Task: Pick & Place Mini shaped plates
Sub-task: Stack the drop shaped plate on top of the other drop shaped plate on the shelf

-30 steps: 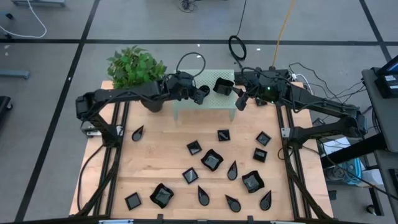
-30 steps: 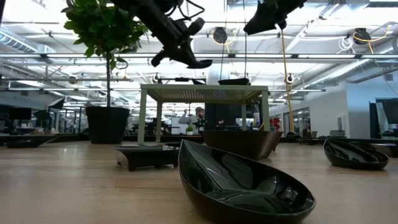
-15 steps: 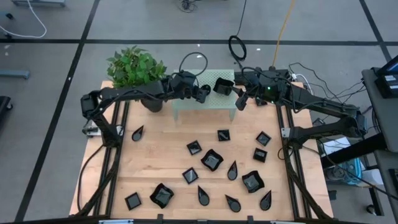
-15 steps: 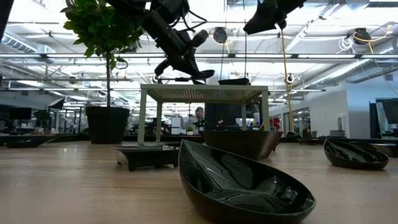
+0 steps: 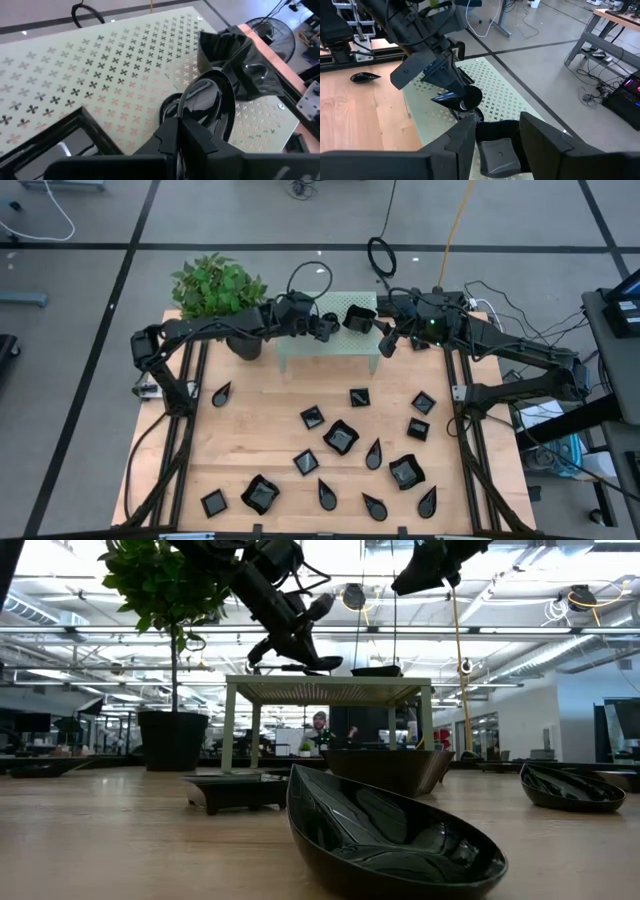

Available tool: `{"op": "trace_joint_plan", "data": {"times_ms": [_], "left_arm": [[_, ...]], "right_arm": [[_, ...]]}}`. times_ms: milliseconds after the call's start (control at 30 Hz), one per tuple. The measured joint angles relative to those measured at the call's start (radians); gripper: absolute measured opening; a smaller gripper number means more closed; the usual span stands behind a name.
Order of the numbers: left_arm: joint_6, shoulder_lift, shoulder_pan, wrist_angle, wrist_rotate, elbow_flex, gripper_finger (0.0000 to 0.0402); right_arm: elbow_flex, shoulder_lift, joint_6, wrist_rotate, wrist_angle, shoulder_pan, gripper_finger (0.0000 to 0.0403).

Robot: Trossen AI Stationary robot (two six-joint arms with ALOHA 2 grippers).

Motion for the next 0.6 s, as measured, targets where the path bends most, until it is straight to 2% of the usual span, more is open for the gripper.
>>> {"op": "trace_joint_plan", "data": {"times_ms": [233,600], "left_arm": [[0.057,0.0,0.001,0.119,0.079,0.0,0.0018],[0.139,-0.001,0.025,0.073,0.081,0.0,0.0019]], "right_arm": [[0.0,0.0,-0.002,0.0,0.0,0.0,0.0141],[0.0,0.0,-0.004,0.0,0.0,0.0,0.0141]]}}
